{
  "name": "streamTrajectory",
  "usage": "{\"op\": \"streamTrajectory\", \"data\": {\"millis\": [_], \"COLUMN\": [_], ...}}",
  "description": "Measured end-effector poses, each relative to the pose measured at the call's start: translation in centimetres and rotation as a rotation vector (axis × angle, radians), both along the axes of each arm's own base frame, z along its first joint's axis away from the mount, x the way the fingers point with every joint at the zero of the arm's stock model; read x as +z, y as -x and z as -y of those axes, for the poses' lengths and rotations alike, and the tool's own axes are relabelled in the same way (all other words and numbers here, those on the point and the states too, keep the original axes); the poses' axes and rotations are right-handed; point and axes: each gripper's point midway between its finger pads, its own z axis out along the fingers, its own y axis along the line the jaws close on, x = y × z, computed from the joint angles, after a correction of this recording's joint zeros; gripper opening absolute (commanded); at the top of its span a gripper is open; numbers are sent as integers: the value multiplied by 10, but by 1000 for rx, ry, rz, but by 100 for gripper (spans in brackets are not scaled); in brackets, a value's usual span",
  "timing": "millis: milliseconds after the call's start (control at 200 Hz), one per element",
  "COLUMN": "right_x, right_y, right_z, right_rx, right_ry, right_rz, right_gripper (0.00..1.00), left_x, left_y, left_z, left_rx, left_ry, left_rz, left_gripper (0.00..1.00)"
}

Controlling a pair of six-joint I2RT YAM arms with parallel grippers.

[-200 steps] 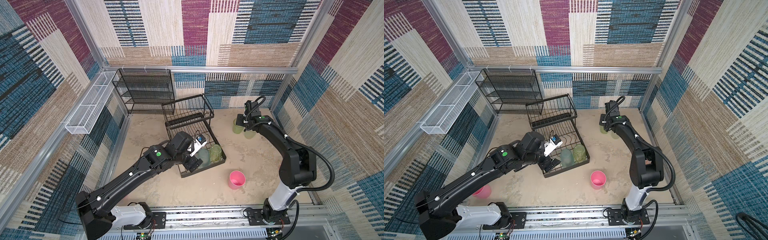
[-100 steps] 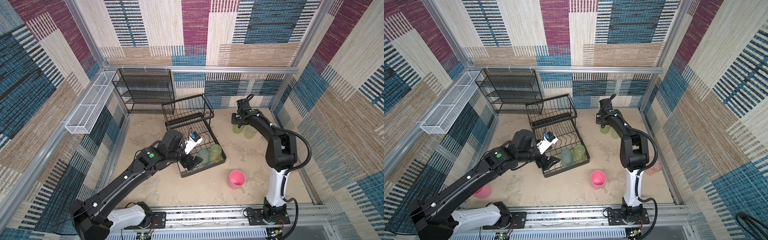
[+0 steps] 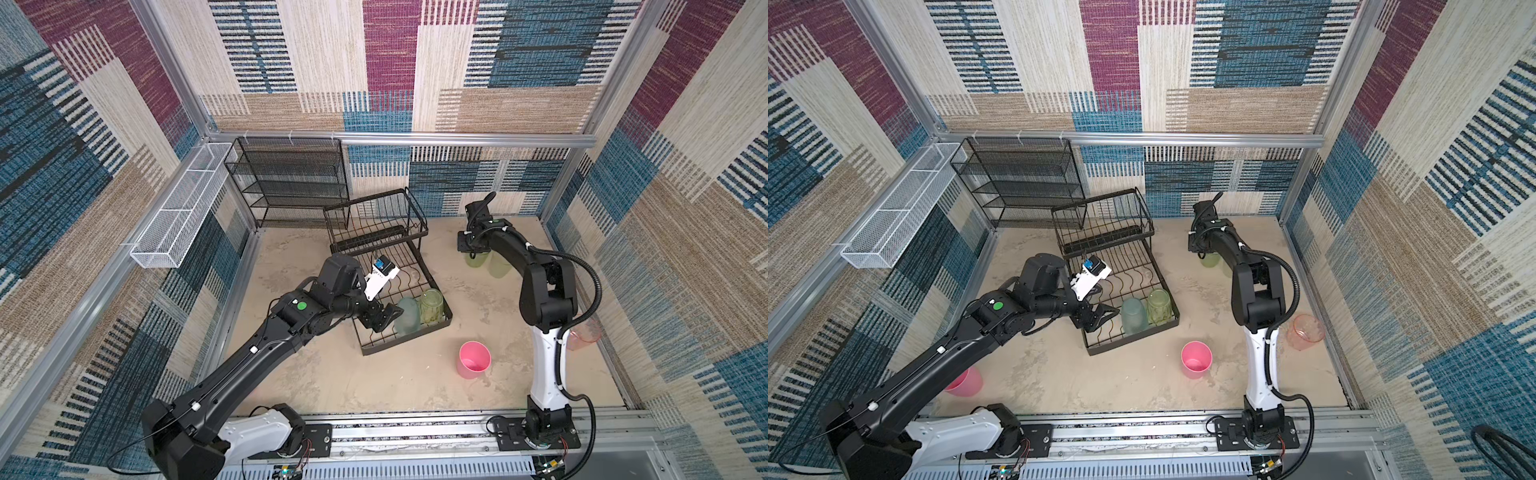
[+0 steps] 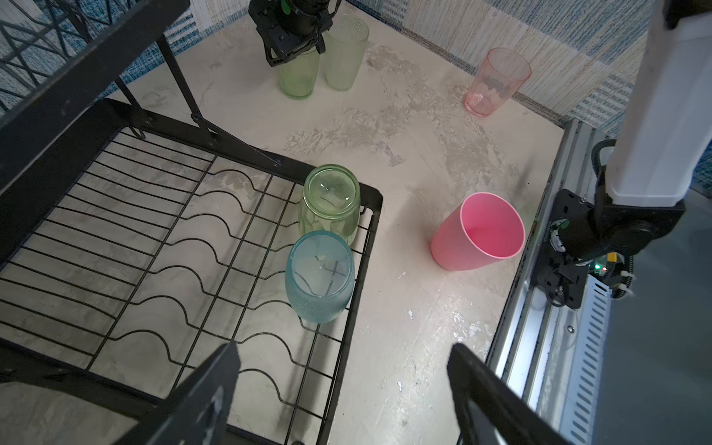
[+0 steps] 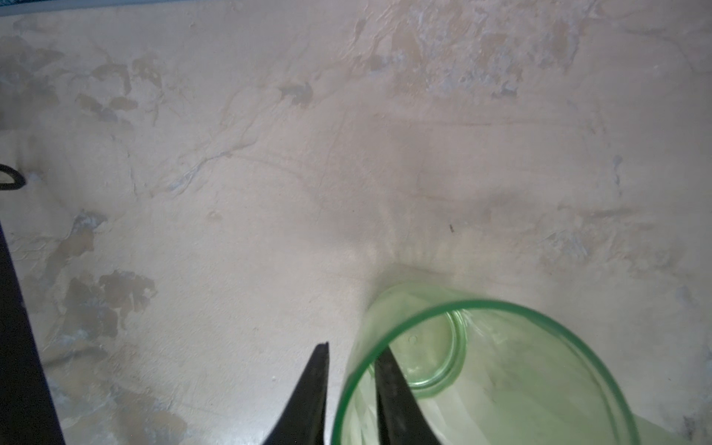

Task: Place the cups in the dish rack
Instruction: 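Grasp a green cup on the table with the right gripper while left gripper rises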

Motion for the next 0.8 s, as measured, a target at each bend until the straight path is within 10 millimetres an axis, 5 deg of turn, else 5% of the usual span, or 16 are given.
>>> {"op": "streamTrajectory", "data": {"millis": [235,451,801], "right_x": [15,60,120], "right_y": [2,14,73], "right_z": [-1,-4,-29], "right_rx": [8,17,90], "right_ry": [-2,-14,-54], "right_rz": [13,84,175], "right_gripper": [1,1,0], "left_x": [1,3,6], "left_y": [-10,-16,-28], "left_z": [-6,-11,-22], "left_rx": [54,97,222], "left_ry": [15,23,37], "left_rz": [-3,11,14], "left_gripper": [90,93,99]}}
